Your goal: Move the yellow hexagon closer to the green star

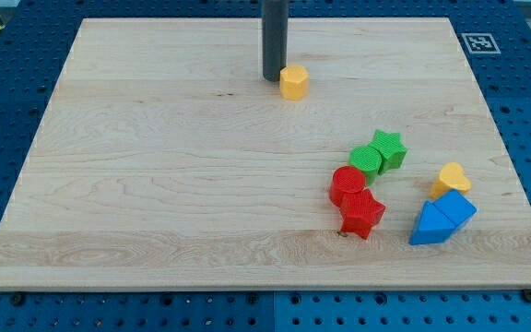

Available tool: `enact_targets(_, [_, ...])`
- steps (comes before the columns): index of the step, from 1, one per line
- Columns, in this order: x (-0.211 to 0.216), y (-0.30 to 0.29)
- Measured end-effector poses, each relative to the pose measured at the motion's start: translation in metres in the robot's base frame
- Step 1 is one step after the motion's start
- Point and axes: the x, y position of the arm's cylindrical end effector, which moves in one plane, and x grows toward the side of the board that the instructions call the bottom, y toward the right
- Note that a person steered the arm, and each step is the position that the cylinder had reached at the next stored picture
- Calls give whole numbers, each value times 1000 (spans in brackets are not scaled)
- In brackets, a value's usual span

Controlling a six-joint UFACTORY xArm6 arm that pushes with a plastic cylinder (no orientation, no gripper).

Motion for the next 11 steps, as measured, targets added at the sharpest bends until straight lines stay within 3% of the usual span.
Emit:
enact_targets(2, [9, 33])
enact_targets(7, [79, 38])
enact_targets(9, [80, 64])
enact_targets(11, [39, 72])
